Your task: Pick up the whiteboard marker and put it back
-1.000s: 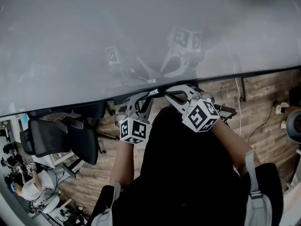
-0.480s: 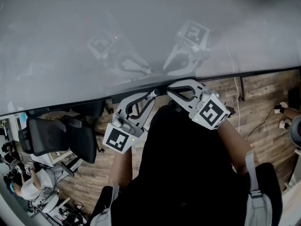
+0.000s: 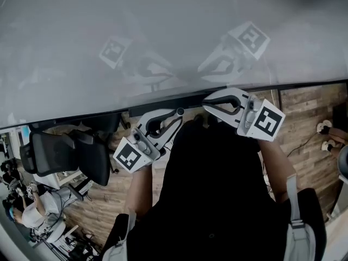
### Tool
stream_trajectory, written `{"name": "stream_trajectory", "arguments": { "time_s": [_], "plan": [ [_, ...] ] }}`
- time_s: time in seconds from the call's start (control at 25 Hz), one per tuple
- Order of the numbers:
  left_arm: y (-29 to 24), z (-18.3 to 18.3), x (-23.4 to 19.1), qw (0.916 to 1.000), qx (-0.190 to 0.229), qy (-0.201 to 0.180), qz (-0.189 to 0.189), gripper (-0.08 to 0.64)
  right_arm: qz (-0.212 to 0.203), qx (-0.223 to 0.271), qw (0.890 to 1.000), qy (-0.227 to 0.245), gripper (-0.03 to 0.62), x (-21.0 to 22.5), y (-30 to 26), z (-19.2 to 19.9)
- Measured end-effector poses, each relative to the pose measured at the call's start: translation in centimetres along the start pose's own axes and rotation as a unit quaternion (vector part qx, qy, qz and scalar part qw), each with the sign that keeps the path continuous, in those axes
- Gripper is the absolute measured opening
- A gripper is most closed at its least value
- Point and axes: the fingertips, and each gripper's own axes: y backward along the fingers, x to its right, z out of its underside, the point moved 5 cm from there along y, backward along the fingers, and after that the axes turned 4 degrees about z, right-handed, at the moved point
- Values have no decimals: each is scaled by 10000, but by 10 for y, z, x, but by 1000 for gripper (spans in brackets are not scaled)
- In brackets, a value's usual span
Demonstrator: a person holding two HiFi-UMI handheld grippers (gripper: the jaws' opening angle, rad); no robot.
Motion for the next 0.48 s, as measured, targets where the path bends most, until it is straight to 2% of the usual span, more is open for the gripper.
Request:
{"name": "stream_trajectory", "arguments": {
  "time_s": [0.12,0.24,0.48],
  "plan": [
    [5,0,4,9994,281,109,144,71,-93,160,9997,-159,20,4,9,-7],
    [10,-3,8,9977,607,186,246,71,-372,313,9984,-290,20,4,16,-11],
    [16,-5,7,9943,939,343,383,71,-810,510,9941,-501,20,5,29,-3]
  ]
}}
